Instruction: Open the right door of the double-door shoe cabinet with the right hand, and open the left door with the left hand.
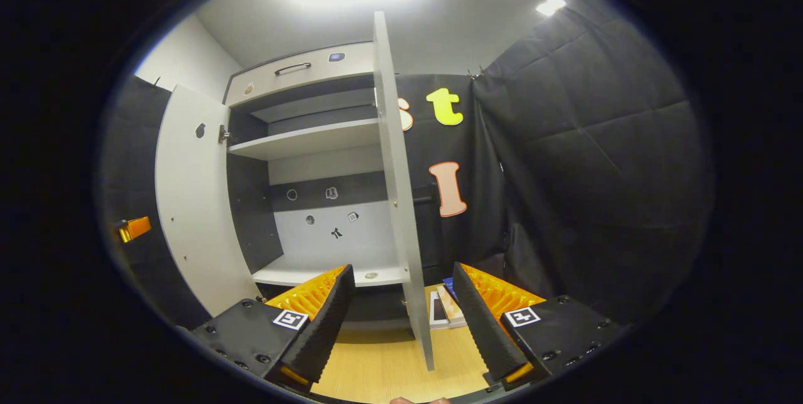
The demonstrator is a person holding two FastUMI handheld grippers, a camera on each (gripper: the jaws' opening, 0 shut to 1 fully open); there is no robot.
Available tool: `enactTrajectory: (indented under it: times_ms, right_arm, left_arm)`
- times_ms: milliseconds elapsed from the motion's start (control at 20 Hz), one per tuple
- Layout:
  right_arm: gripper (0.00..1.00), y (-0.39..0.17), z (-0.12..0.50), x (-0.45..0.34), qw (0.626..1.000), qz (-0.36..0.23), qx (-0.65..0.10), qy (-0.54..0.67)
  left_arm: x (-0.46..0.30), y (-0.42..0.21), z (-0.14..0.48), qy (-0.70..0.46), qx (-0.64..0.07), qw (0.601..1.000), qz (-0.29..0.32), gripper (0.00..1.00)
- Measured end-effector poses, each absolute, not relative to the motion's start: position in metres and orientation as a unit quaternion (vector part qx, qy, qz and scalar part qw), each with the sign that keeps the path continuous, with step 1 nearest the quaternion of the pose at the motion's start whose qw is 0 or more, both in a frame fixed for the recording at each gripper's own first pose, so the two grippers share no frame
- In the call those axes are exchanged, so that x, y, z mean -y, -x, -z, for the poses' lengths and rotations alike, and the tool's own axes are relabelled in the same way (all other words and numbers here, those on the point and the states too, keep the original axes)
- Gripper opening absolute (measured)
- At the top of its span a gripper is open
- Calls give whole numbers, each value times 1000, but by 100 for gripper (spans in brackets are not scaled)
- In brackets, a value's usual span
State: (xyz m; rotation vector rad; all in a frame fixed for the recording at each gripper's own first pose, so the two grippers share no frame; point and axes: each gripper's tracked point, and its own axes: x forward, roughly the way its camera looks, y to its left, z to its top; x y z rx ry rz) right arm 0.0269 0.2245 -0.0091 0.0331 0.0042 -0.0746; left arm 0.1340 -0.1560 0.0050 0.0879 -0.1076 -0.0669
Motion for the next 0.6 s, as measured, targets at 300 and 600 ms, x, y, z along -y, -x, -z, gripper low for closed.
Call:
enactTrajectory:
  times_ms: [300,600]
  right_arm:
    - [98,-18,11,-238,999,53,9,-1]
    - [98,-12,23,-237,996,93,8,4]
  left_arm:
    - [187,-107,12,-23,71,997,35,38]
    - [198,-117,37,-26,61,997,30,100]
